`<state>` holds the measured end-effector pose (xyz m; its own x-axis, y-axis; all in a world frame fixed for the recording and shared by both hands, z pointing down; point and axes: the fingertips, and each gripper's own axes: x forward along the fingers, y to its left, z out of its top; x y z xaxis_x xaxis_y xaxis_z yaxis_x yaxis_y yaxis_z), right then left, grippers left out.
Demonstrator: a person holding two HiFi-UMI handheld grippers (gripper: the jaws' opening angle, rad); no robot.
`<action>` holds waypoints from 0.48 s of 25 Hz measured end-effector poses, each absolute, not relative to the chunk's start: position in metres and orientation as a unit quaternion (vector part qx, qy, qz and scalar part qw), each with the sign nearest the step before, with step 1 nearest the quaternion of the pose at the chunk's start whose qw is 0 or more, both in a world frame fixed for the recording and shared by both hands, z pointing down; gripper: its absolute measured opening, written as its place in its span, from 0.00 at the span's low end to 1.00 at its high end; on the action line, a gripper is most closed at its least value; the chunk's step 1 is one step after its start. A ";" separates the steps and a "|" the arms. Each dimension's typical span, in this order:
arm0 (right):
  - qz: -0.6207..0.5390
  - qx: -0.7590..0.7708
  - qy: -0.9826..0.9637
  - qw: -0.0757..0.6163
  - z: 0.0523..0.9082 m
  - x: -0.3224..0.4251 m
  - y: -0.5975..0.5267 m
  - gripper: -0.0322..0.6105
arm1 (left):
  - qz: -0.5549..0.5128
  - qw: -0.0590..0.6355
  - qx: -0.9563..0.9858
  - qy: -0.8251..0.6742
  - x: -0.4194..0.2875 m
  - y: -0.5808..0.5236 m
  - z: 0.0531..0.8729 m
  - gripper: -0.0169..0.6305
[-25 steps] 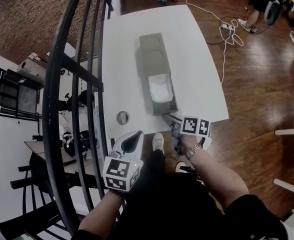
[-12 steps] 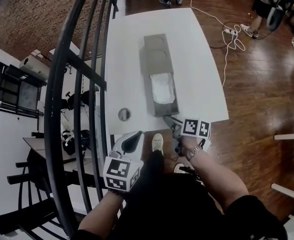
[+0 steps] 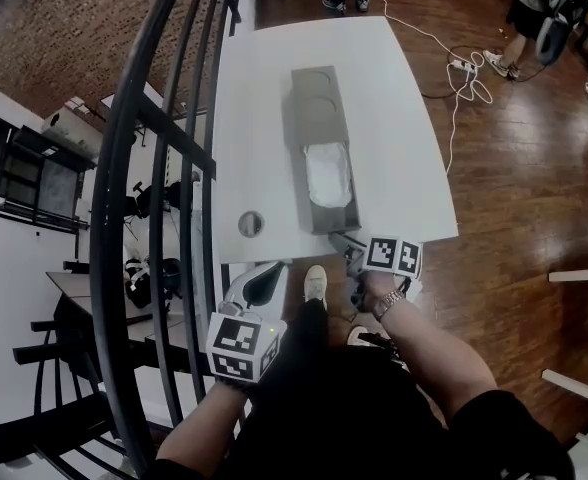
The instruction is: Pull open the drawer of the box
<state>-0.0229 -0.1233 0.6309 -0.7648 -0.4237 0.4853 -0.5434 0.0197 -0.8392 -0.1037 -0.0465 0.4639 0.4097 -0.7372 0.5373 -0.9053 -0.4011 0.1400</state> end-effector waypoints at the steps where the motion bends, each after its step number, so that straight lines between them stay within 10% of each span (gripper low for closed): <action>1: 0.611 0.339 -0.714 0.050 0.631 -0.023 -0.124 0.18 | 0.200 0.210 0.812 -0.506 -0.104 -0.046 0.464 0.05; 12: 0.606 0.334 -0.720 0.058 0.630 -0.024 -0.119 0.26 | 0.199 0.202 0.812 -0.511 -0.101 -0.044 0.460 0.05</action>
